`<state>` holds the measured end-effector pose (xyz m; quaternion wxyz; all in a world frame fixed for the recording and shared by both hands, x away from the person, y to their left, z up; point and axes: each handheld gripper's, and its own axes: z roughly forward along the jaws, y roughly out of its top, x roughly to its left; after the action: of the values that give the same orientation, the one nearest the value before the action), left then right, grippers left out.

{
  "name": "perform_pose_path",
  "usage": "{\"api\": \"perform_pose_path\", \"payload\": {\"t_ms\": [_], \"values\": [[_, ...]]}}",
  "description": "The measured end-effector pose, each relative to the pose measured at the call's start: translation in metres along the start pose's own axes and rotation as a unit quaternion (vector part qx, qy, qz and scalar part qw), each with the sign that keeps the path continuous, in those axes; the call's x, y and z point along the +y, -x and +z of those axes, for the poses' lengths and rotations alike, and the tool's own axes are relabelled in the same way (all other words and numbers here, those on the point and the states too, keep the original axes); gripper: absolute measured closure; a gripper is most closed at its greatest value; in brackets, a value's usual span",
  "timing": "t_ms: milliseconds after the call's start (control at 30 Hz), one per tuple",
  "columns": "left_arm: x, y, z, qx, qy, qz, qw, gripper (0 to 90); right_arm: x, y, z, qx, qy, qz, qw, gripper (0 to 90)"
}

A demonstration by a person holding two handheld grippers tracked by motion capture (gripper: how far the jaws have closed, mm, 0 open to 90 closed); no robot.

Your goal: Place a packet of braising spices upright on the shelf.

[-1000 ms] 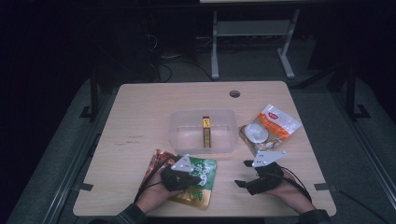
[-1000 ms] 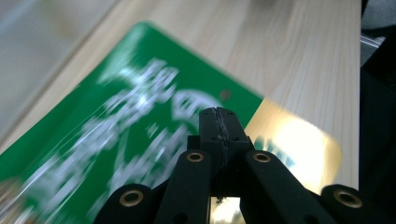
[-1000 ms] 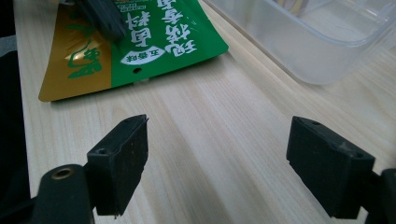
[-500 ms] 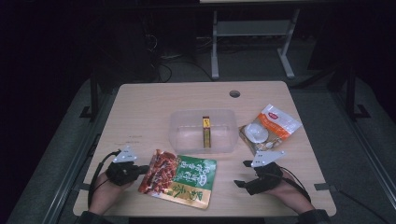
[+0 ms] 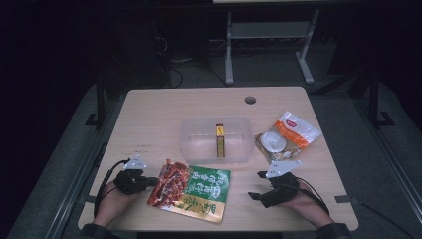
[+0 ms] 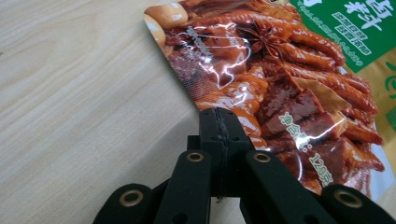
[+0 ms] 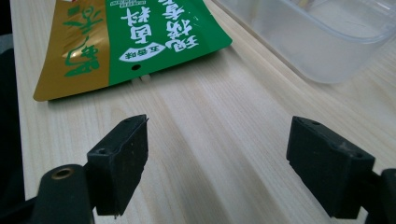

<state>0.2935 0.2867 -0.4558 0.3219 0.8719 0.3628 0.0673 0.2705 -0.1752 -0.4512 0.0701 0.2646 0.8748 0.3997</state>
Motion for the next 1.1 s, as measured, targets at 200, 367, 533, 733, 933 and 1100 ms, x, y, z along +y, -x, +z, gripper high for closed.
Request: {"api": "perform_pose_path", "payload": {"t_ms": [200, 367, 533, 733, 933, 1100], "values": [[0.001, 0.007, 0.002, -0.019, -0.004, 0.018, 0.9996, 90.0, 0.001, 0.000, 0.005, 0.002, -0.002, -0.004, 1.0000, 20.1], [0.005, 0.018, 0.007, -0.041, -0.007, 0.037, 0.9984, 90.0, 0.002, 0.000, 0.007, 0.006, -0.003, -0.006, 1.0000, 20.1], [0.007, 0.031, 0.010, -0.060, -0.011, 0.055, 0.9966, 90.0, 0.002, -0.001, 0.008, 0.007, -0.005, -0.007, 0.9999, 20.1], [0.010, 0.045, 0.013, -0.098, -0.009, 0.070, 0.9927, 90.0, 0.007, -0.007, 0.014, 0.022, 0.002, -0.015, 0.9996, 22.3], [0.018, 0.061, 0.022, -0.124, -0.013, 0.093, 0.9878, 90.0, 0.012, -0.009, 0.020, 0.027, 0.006, -0.012, 0.9995, 26.7], [0.018, 0.054, 0.017, -0.110, 0.002, 0.092, 0.9897, 90.0, 0.017, -0.006, 0.022, 0.018, 0.014, 0.005, 0.9997, 37.9]]}}
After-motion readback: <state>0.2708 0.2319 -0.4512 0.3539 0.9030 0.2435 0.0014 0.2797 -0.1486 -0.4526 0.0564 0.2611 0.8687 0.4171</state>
